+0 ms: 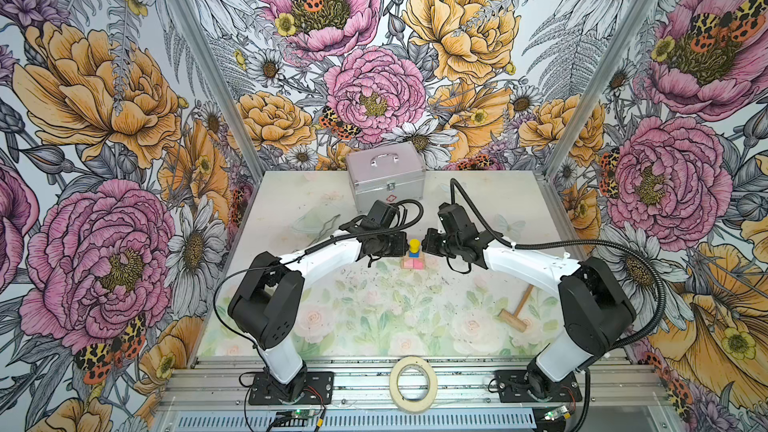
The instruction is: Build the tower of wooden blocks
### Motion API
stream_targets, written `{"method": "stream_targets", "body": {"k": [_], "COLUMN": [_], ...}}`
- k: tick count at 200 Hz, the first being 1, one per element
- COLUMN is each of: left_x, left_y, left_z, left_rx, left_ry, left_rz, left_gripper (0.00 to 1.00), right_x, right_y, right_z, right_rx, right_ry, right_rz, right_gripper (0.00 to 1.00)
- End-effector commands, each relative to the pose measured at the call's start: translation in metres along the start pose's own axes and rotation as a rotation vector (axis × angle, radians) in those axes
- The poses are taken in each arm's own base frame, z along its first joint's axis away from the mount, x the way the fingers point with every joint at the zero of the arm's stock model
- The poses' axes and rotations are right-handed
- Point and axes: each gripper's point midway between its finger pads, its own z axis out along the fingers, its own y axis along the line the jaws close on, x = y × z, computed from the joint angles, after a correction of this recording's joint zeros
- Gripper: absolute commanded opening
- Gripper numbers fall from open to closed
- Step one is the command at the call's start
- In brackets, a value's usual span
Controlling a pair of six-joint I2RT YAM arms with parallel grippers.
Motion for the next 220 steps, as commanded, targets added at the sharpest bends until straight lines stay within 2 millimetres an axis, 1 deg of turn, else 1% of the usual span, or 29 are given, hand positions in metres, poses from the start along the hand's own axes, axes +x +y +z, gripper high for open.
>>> {"method": "stream_targets", "body": {"k": [1, 43, 88, 132, 163, 186, 220], "left_x": [-0.01, -0.011, -0.014, -0.017, -0.023, -0.025, -0.029], "left_y": [-0.001, 0.005, 0.012, 0.018, 0.019, 0.028, 0.042], "left_z": [-0.008, -0.013, -0.024, -0.034, -0.051, -0.067, -0.1], "left_rx": [-0.013, -0.029, -0.044, -0.049, -0.054, -0.072, -0.113], "left_ry": [-0.027, -0.036, -0.063, -0.085, -0.132, -0.169, -0.254], "left_rz": [0.011, 0.005, -0.007, -0.016, -0.017, -0.027, -0.039], "left_gripper": [0.2, 0.21, 0.22, 0.22, 0.22, 0.23, 0.25], "right_x": [-0.011, -0.011, -0.011, -0.013, -0.017, -0.02, -0.022], "right_y": [0.001, -0.001, -0.003, -0.01, -0.018, -0.027, -0.04], "right_z": [-0.012, -0.015, -0.02, -0.031, -0.047, -0.062, -0.085], "right_rx": [-0.008, -0.005, -0.003, 0.019, 0.034, 0.055, 0.084], "right_ry": [-0.05, -0.058, -0.068, -0.092, -0.127, -0.154, -0.2], "right_rz": [0.013, 0.016, 0.017, 0.018, 0.022, 0.024, 0.025], "right_gripper": [0.0, 0.0, 0.0, 0.0, 0.0, 0.0, 0.0]}}
